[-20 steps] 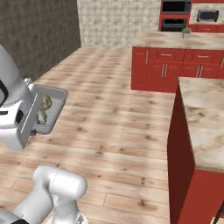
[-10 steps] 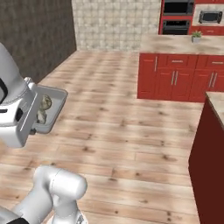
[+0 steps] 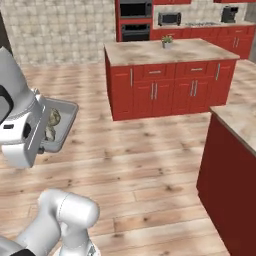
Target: Place two dumplings into each of the tupperware containers and then place the containers in the fridge.
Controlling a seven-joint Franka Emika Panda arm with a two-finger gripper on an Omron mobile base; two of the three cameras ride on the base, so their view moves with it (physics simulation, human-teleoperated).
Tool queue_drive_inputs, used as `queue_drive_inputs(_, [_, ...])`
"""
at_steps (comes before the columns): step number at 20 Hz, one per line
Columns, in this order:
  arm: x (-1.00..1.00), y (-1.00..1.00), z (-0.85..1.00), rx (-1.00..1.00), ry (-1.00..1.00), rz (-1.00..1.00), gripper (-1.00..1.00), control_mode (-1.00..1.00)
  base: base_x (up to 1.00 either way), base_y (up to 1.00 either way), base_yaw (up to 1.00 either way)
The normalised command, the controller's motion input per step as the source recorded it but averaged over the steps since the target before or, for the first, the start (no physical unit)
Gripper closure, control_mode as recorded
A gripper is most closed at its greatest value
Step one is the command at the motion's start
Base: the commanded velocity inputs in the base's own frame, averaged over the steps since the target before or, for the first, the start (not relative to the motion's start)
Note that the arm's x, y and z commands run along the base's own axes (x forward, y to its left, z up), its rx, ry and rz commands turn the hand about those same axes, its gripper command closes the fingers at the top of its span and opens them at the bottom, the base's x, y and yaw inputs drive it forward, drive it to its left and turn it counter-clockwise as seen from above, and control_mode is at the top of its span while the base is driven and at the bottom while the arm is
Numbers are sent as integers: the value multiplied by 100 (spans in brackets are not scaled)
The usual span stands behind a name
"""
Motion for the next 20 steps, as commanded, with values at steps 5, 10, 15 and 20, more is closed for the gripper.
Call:
queue_drive_inputs(5, [0, 0, 0, 0, 0, 0, 100, 100, 100, 88, -49])
queue_drive_inputs(10, [0, 0, 0, 0, 0, 0, 100, 100, 100, 95, -44])
queue_drive_inputs(15, [0, 0, 0, 0, 0, 0, 100, 100, 100, 99, -48])
queue_drive_inputs(20, [0, 0, 0, 0, 0, 0, 100, 100, 100, 99, -50])
